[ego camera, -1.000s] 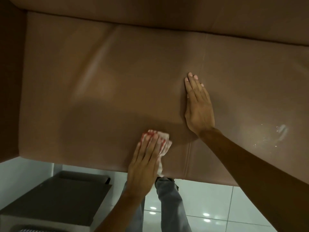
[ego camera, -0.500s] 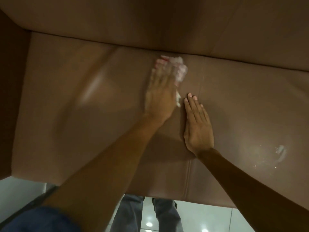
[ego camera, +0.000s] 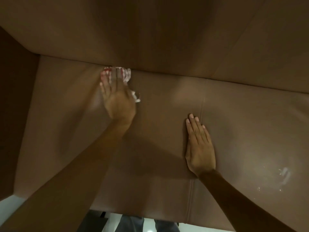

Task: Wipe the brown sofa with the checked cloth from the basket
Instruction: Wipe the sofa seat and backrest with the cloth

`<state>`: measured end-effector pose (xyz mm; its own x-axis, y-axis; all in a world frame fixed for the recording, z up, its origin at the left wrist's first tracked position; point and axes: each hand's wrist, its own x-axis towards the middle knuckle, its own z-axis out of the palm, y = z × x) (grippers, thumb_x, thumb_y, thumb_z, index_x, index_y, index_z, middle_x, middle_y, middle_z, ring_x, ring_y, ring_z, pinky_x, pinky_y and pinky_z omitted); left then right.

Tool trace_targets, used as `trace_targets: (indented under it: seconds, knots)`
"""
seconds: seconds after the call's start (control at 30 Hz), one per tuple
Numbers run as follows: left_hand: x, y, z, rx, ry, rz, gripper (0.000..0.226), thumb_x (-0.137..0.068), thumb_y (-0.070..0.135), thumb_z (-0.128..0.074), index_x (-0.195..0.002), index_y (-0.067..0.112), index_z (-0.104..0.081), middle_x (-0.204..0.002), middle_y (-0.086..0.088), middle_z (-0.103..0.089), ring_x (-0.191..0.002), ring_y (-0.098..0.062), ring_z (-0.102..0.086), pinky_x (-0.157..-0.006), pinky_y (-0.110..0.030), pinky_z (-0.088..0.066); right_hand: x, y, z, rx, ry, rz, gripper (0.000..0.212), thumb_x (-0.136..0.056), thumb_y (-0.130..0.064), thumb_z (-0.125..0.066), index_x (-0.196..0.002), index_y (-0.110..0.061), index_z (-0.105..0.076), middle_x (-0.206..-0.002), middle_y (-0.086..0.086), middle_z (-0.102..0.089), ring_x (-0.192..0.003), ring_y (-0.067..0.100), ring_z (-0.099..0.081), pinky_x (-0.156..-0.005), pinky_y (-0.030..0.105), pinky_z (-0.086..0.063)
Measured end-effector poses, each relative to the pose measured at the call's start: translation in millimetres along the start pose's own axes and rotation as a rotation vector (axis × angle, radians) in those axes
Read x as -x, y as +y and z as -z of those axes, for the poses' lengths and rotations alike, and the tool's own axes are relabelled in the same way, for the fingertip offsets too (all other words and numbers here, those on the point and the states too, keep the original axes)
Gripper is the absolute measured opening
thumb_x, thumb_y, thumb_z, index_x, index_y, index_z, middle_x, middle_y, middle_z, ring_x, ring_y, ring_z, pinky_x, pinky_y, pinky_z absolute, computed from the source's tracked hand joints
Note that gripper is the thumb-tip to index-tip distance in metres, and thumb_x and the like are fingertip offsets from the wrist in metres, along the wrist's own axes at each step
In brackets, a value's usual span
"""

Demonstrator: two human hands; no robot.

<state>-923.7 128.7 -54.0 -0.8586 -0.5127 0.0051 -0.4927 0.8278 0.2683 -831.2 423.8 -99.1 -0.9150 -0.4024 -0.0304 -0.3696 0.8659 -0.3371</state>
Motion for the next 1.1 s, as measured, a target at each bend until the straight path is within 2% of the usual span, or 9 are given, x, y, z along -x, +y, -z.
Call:
trace_targets:
  seconds: [0.1,0.2,0.3,0.47,0.67,0.73,0.87,0.97,1.1]
  knots:
    - [12,42,-11,0.007,-0.009,-0.002,0.058,-0.117,0.034,-0.036,-0.172,0.014,-0.039,-0.181,-0.007,-0.036,-0.170,-0.034,-0.028,-0.141,-0.049,-0.019,0,2,-1,0.001,0.003,-0.003,0.074,-0.105,-0.018,-0.037,-0.177,-0.007,-0.024,-0.188,0.006,-0.016,-0.176,0.023,-0.016,-0.143,0.041,-0.016]
    - [41,40,-11,0.017,-0.057,-0.379,0.056,-0.115,0.028,-0.040,-0.169,0.012,-0.044,-0.177,-0.007,-0.044,-0.167,-0.033,-0.038,-0.137,-0.054,-0.031,1,1,-2,0.022,0.001,-0.006,0.072,-0.106,-0.017,-0.036,-0.176,-0.007,-0.026,-0.188,0.006,-0.017,-0.176,0.023,-0.018,-0.143,0.042,-0.017]
    - [57,12,-8,-0.020,-0.123,-0.621,0.057,-0.118,0.027,-0.039,-0.174,0.017,-0.033,-0.183,-0.001,-0.032,-0.172,-0.025,-0.026,-0.138,-0.051,-0.029,1,1,-2,0.031,-0.007,-0.016,0.072,-0.107,-0.018,-0.036,-0.177,-0.010,-0.023,-0.188,0.005,-0.017,-0.176,0.021,-0.015,-0.143,0.040,-0.015]
    - [23,-61,11,-0.009,-0.060,-0.310,0.062,-0.113,0.022,-0.043,-0.174,0.018,-0.034,-0.183,-0.002,-0.030,-0.172,-0.029,-0.023,-0.138,-0.054,-0.028,1,-1,-2,0.064,-0.020,-0.024,0.074,-0.104,-0.015,-0.039,-0.177,-0.008,-0.025,-0.188,0.006,-0.018,-0.176,0.024,-0.017,-0.143,0.041,-0.016]
    - [1,20,-6,0.110,0.009,0.017,0.053,-0.119,0.028,-0.040,-0.169,0.012,-0.044,-0.181,-0.007,-0.036,-0.172,-0.034,-0.023,-0.142,-0.043,-0.015,0,-5,-2,0.071,-0.044,-0.053,0.078,-0.101,-0.011,-0.048,-0.176,-0.006,-0.027,-0.187,0.009,-0.022,-0.174,0.027,-0.021,-0.143,0.040,-0.015]
    - [16,32,-13,0.112,0.011,-0.057,0.053,-0.118,0.028,-0.042,-0.168,0.012,-0.046,-0.179,-0.009,-0.040,-0.171,-0.036,-0.027,-0.141,-0.045,-0.021,0,-5,-1,0.062,-0.046,-0.042,0.078,-0.101,-0.011,-0.050,-0.176,-0.007,-0.027,-0.187,0.008,-0.022,-0.174,0.026,-0.021,-0.143,0.040,-0.015]
    - [68,37,-27,0.061,-0.143,-0.510,0.059,-0.116,0.028,-0.040,-0.174,0.016,-0.035,-0.182,-0.006,-0.032,-0.172,-0.032,-0.023,-0.138,-0.052,-0.030,0,-8,-2,0.051,-0.032,-0.065,0.066,-0.115,-0.028,-0.033,-0.177,-0.012,-0.022,-0.188,0.003,-0.016,-0.176,0.021,-0.017,-0.142,0.044,-0.021]
    - [112,23,-27,0.010,-0.167,-0.542,0.061,-0.118,0.031,-0.042,-0.176,0.019,-0.028,-0.185,-0.001,-0.025,-0.174,-0.025,-0.019,-0.138,-0.050,-0.029,-1,-15,-3,0.071,-0.067,-0.107,0.072,-0.118,-0.050,-0.028,-0.179,-0.015,-0.013,-0.189,0.001,-0.007,-0.177,0.018,-0.007,-0.145,0.038,-0.005]
    - [152,-31,-9,-0.024,-0.209,-0.562,0.062,-0.117,0.034,-0.040,-0.176,0.021,-0.027,-0.186,0.002,-0.021,-0.174,-0.024,-0.017,-0.135,-0.050,-0.033,-2,-18,-1,0.115,-0.071,-0.105,0.073,-0.118,-0.051,-0.021,-0.180,-0.015,-0.008,-0.190,0.001,-0.003,-0.177,0.020,-0.005,-0.144,0.038,-0.002]
